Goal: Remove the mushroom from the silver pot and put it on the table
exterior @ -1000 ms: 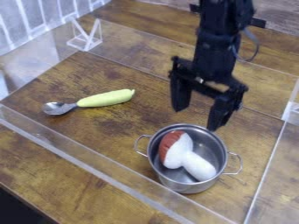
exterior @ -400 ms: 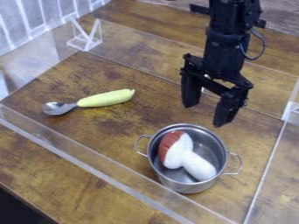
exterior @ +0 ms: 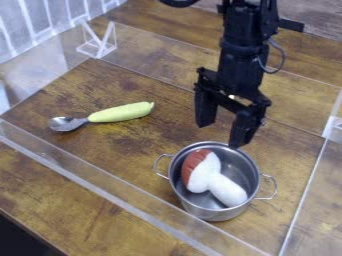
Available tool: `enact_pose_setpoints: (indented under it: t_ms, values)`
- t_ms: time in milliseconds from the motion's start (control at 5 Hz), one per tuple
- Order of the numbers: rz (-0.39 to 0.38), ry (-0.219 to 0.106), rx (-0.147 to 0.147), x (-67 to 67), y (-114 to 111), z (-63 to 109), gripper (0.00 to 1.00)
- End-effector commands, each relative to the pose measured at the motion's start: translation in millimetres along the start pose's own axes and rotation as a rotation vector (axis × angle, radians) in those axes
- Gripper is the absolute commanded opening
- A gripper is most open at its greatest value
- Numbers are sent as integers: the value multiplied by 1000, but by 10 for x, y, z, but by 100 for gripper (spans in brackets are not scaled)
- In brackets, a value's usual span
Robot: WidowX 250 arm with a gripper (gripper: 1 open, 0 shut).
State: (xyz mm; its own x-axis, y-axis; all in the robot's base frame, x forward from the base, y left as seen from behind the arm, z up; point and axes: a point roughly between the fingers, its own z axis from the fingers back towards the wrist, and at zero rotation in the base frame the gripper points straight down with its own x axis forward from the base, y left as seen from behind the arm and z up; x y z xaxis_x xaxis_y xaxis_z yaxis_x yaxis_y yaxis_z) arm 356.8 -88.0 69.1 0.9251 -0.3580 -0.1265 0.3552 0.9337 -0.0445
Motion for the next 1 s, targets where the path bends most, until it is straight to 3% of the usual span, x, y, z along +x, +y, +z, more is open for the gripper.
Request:
enact_pose_setpoints:
  t_ms: [0, 200, 600, 800]
  values:
    - [6, -55, 11, -58, 88, 201, 100]
    - [22, -55, 14, -39, 18, 220, 100]
    - [-34, -76, 8, -91, -13, 176, 100]
    - [-92, -101, 17, -199, 24, 77, 100]
